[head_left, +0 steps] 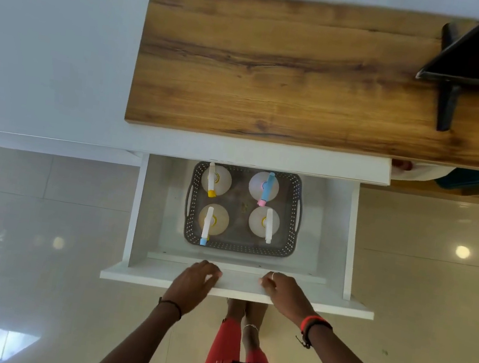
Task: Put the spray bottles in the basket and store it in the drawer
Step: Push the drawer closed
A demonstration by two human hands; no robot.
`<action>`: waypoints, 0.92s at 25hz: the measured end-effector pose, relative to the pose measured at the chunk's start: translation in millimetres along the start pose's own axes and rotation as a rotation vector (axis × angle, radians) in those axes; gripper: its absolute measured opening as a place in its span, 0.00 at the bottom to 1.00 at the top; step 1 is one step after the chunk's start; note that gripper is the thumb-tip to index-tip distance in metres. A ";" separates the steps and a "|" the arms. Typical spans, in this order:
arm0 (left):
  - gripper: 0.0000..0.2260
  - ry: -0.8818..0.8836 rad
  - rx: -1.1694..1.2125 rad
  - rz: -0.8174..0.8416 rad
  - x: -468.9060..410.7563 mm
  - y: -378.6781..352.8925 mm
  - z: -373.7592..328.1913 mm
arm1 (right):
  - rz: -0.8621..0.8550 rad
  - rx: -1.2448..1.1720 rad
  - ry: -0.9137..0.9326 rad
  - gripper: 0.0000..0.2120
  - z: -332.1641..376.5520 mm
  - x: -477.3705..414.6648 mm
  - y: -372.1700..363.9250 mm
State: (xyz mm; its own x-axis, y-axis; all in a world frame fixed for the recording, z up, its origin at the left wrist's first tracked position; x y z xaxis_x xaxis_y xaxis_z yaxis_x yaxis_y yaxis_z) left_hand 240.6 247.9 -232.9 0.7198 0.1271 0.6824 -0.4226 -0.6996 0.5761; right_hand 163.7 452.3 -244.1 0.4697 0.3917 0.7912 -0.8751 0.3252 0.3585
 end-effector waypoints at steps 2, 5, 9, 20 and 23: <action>0.15 -0.066 -0.083 0.101 8.3 -15.3 -8.8 | 0.089 0.081 0.060 0.20 8.4 8.3 -6.2; 0.17 -0.078 -0.195 0.134 6.9 -24.1 -14.1 | 0.142 0.311 0.187 0.21 15.1 12.1 -7.4; 0.16 -0.117 -0.378 0.052 5.2 -24.0 -22.9 | 0.063 0.607 0.317 0.17 30.3 14.2 -8.2; 0.15 -0.009 -0.433 -0.157 -9.6 6.9 -46.5 | -0.211 0.628 0.274 0.18 45.5 5.7 19.3; 0.16 0.110 -0.382 -0.235 -16.5 24.4 -55.2 | -0.269 0.591 0.181 0.11 51.5 1.1 35.7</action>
State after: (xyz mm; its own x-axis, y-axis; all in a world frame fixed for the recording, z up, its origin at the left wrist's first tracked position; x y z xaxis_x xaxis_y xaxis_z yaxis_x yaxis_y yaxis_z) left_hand 188.0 267.5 -205.3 0.7664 0.3392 0.5455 -0.4425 -0.3368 0.8311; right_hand 126.9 420.0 -204.9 0.6472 0.5180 0.5593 -0.6178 -0.0735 0.7829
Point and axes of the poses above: each hand's wrist, its own x-axis away from the middle knuckle, its own y-axis out of the back of the hand, z = x × y, the point moved 6 cm from there along -x, towards the middle knuckle, and after that the axes turned 5 degrees about y, right-handed, at the moved point
